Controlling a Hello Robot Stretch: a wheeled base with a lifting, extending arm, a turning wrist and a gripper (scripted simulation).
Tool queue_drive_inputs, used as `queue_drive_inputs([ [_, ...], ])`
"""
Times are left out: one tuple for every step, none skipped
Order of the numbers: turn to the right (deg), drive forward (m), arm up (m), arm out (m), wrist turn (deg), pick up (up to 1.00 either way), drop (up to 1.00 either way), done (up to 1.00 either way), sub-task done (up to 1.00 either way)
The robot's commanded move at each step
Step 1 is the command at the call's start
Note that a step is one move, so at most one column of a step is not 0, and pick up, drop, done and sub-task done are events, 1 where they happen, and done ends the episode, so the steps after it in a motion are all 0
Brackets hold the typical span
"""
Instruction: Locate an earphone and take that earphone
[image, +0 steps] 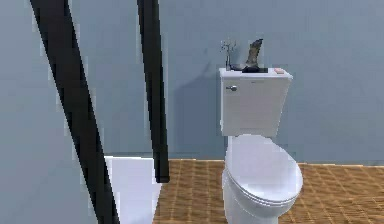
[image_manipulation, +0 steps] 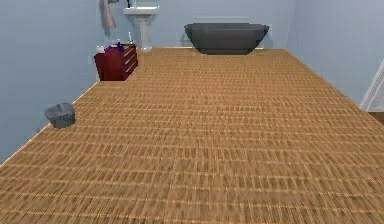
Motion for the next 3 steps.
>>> queue_drive_inputs([
  [15.0, 0.00, 0.00, 0.00, 0.0, 0.00, 0.00, 0.00, 0.00],
  [0.0, 0.60, 0.00, 0.00, 0.0, 0.00, 0.00, 0.00, 0.00],
  [-42.0, 0.00, 0.00, 0.00, 0.0, 0.00, 0.00, 0.00, 0.00],
])
